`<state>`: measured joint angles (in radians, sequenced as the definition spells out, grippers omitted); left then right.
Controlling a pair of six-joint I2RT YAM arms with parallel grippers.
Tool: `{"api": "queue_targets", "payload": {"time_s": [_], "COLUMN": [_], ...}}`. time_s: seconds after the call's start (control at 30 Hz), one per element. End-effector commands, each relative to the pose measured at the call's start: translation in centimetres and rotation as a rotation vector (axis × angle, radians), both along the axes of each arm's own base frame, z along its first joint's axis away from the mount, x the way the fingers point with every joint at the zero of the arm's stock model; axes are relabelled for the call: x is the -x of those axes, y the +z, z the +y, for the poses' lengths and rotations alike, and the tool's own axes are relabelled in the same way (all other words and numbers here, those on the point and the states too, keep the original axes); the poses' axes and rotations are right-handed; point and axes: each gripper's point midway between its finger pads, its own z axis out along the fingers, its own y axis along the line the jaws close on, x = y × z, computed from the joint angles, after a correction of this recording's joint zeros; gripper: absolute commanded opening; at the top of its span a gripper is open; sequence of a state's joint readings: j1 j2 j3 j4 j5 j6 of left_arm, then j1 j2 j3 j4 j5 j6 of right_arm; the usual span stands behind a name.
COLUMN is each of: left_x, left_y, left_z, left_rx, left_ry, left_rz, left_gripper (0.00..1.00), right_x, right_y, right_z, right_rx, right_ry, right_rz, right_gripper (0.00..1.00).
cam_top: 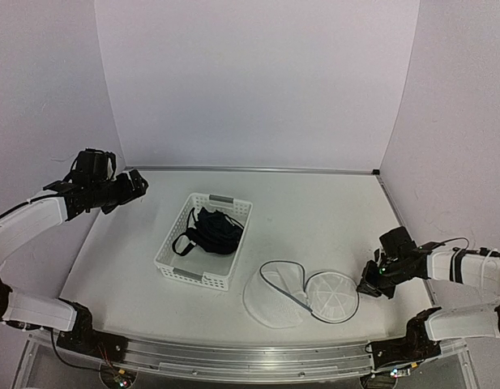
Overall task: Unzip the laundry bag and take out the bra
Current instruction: Close the laundry bag at the center of the board.
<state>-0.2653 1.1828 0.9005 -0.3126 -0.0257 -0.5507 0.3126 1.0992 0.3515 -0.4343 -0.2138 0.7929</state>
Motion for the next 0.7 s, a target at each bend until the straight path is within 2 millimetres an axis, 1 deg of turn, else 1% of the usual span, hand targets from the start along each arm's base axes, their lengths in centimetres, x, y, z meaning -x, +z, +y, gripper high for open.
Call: {"api": "queue_targets", "payload": {"time_s": [0.0, 0.17, 0.3, 0.4, 0.5, 0.67], "left_x": [-0.6, -0.5, -0.4, -0.3, -0.2, 0.0], "left_y": [2.4, 2.5, 2.5, 2.7, 2.8, 2.5], "left_z": [-0.2, -0.2, -0.2, -0.2, -0.1, -0.3], "left_rx": [0.011, 0.014, 0.014, 0.015, 0.016, 0.024], "left_ry": [-0.009, -0.009, -0.009, -0.01, -0.01, -0.019], "left_rz": [-0.069, -0.072, -0.074, -0.079, -0.082, -0.077], "left_gripper": [0.97, 0.97, 0.97, 0.97, 0.98, 0.98], "right_x": [-1.5, -2.0, -2.2, -2.5, -3.1, -4.0], "right_y": [1.7, 3.0, 3.6, 4.5, 6.3, 10.1], "right_z": [0.6, 0.8, 0.6, 0.9, 1.2, 1.9], "right_rx": [-0.041, -0.053, -0.044, -0.055, -0.066, -0.093], "right_ry": [-0.007, -0.005, 0.003, 0.017, 0.042, 0.097], "right_rz": [-0.075, -0.119, -0.136, -0.16, -0.222, -0.326], "right_gripper": [0.0, 0.0, 0.0, 0.0, 0.0, 0.0]}}
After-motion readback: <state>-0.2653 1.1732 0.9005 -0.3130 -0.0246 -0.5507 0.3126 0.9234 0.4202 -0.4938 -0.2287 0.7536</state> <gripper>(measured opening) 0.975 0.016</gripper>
